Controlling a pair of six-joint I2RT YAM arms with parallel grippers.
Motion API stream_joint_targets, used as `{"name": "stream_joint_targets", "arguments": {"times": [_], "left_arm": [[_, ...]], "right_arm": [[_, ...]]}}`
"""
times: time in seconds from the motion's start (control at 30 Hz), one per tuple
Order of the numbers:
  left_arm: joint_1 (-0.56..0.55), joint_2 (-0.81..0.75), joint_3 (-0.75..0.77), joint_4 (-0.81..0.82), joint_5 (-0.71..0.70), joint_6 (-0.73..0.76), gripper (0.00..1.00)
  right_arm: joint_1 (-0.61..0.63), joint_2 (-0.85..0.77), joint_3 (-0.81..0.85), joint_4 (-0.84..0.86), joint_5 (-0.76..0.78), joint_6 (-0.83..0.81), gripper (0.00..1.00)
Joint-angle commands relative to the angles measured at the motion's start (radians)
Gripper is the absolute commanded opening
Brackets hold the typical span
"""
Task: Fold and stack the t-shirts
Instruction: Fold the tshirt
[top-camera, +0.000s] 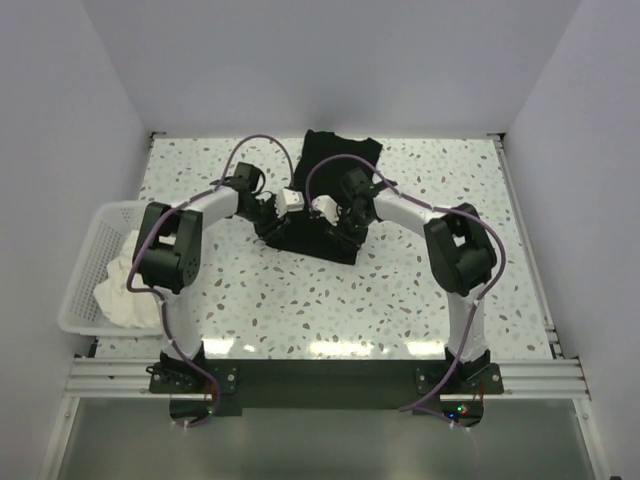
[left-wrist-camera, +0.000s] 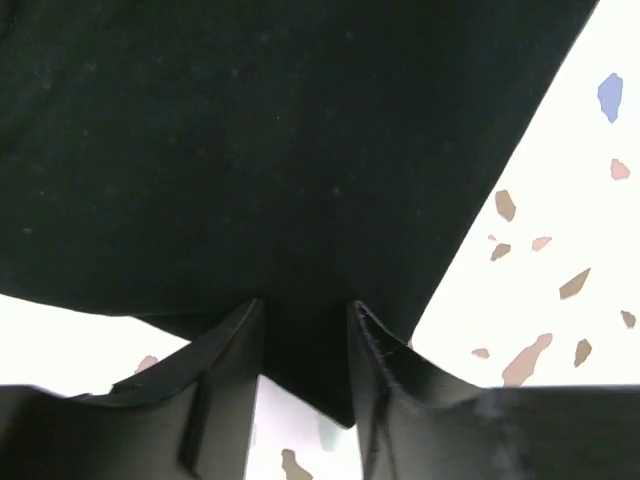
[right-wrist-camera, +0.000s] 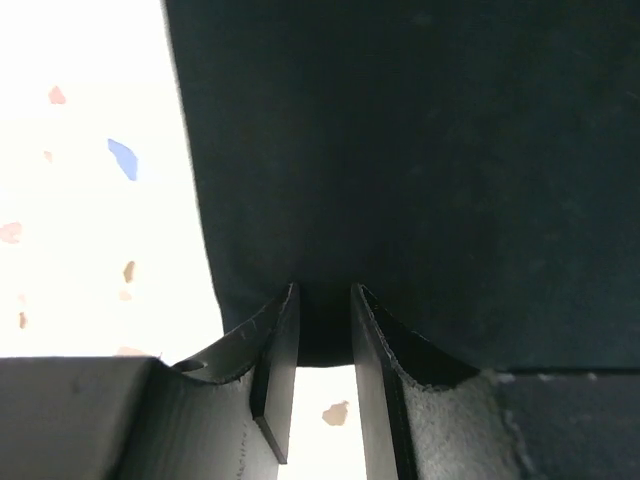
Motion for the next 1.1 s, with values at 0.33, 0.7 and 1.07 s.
{"name": "stream_joint_targets", "arguments": {"times": [0.33,0.7,1.07], "left_arm": [[-0.115,-0.218,-0.297,0.042,0.044,-0.243,0.43],[-0.136,-0.499,-0.391,0.048,0.026,0.021,0.60],[-0.190,-0.436,-0.455,0.160,-0.034,0.185,0.60]], "right_arm": [[-0.064,-0.232,-0.271,-0.056,0.011,-0.231,0.35],[-0.065,-0.529,-0.487,-0.030,-0.015,-0.510,0.44],[-0.050,-0.421,-0.507,0.111,-0.009,-0.595,0.41]]}}
